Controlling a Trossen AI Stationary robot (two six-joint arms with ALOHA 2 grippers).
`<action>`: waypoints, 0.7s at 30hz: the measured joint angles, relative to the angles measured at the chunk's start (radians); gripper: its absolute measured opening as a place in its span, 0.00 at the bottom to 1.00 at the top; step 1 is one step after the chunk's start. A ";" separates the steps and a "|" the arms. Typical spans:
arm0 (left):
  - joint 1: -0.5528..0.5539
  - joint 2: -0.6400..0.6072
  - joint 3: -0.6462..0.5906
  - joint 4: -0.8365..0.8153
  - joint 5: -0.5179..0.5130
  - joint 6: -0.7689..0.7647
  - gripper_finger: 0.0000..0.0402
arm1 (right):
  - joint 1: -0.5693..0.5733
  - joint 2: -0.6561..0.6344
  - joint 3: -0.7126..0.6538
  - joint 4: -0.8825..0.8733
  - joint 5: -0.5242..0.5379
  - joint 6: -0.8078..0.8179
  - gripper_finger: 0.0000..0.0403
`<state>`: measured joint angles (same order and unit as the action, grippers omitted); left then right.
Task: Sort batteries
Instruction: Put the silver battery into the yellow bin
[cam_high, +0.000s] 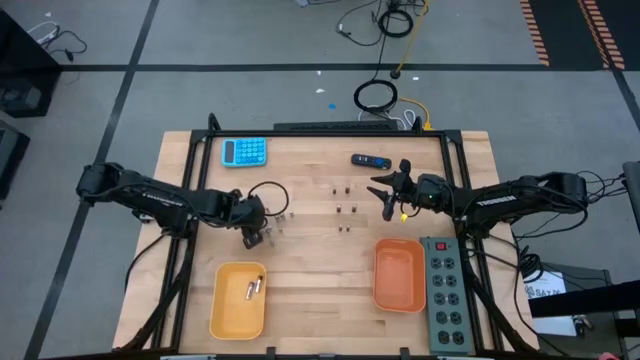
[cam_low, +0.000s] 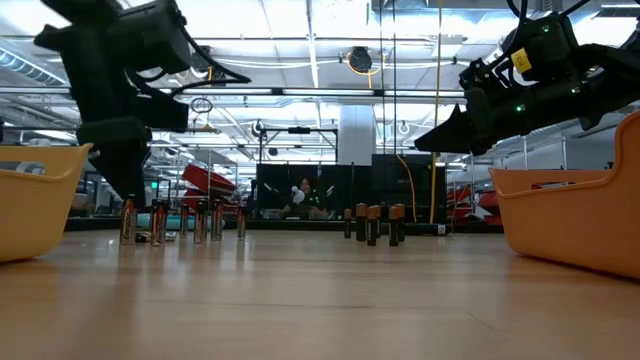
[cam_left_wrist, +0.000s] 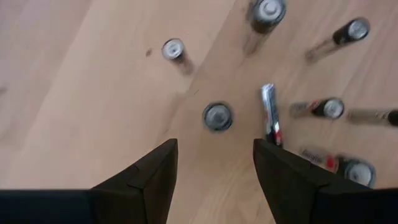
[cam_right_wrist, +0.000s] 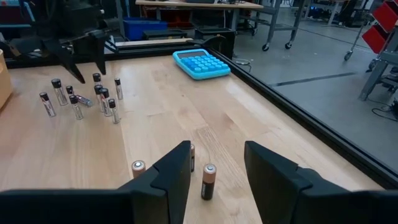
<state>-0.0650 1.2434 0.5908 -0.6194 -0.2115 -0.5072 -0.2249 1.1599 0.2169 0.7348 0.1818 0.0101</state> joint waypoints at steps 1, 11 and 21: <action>0.000 0.000 -0.012 0.030 0.000 0.000 0.54 | 0.000 0.000 0.000 -0.002 0.000 0.000 0.36; 0.000 0.000 -0.086 0.167 -0.004 -0.008 0.54 | 0.000 0.000 0.000 -0.005 0.001 0.000 0.36; 0.000 0.000 -0.103 0.226 -0.078 -0.006 0.54 | 0.000 0.000 0.000 -0.006 0.005 0.003 0.36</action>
<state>-0.0650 1.2430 0.4877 -0.3939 -0.2893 -0.5134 -0.2253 1.1599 0.2169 0.7292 0.1871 0.0132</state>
